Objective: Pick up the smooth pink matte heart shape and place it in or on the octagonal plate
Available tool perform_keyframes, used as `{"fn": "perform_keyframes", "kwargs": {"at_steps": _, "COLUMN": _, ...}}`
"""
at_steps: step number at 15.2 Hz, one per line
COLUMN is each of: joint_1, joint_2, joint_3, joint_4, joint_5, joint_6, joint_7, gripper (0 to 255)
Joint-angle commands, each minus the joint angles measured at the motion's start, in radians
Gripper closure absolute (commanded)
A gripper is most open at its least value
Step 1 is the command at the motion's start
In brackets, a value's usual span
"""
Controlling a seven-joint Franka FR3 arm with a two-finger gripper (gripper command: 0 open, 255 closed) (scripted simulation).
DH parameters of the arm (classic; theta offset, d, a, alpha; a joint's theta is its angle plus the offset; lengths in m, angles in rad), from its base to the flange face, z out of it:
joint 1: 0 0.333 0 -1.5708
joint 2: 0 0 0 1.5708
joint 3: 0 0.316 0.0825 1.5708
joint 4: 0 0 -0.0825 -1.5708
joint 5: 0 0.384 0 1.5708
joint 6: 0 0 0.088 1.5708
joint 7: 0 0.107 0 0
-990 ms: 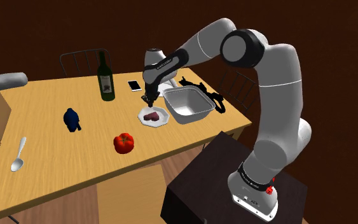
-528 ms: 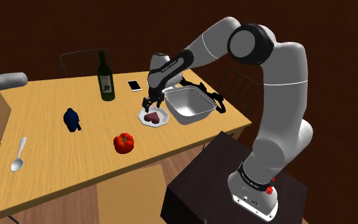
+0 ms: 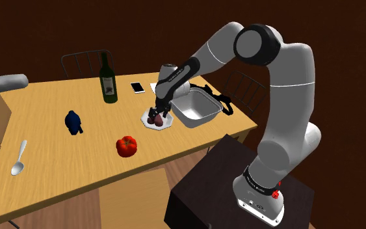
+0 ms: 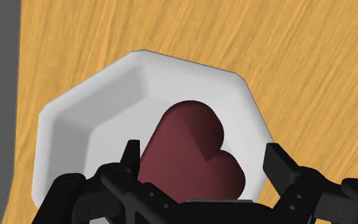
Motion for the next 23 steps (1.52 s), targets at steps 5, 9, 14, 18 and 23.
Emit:
{"fn": "perform_keyframes", "kwargs": {"at_steps": 5, "joint_1": 0.007, "joint_2": 0.038, "joint_3": -0.011, "joint_4": 0.011, "joint_5": -0.008, "joint_6": 0.022, "joint_7": 0.006, "gripper": 0}}
{"fn": "perform_keyframes", "kwargs": {"at_steps": 9, "joint_1": 0.007, "joint_2": 0.038, "joint_3": -0.011, "joint_4": 0.011, "joint_5": -0.008, "joint_6": 0.022, "joint_7": 0.006, "gripper": 0}}
{"fn": "perform_keyframes", "kwargs": {"at_steps": 14, "joint_1": 0.007, "joint_2": 0.038, "joint_3": -0.011, "joint_4": 0.011, "joint_5": -0.008, "joint_6": 0.021, "joint_7": 0.006, "gripper": 255}}
{"fn": "perform_keyframes", "kwargs": {"at_steps": 18, "joint_1": 0.007, "joint_2": 0.038, "joint_3": -0.011, "joint_4": 0.011, "joint_5": -0.008, "joint_6": 0.021, "joint_7": 0.006, "gripper": 255}}
{"fn": "perform_keyframes", "kwargs": {"at_steps": 23, "joint_1": -0.002, "joint_2": -0.009, "joint_3": 0.0, "joint_4": 0.002, "joint_5": 0.003, "joint_6": -0.015, "joint_7": 0.003, "gripper": 255}}
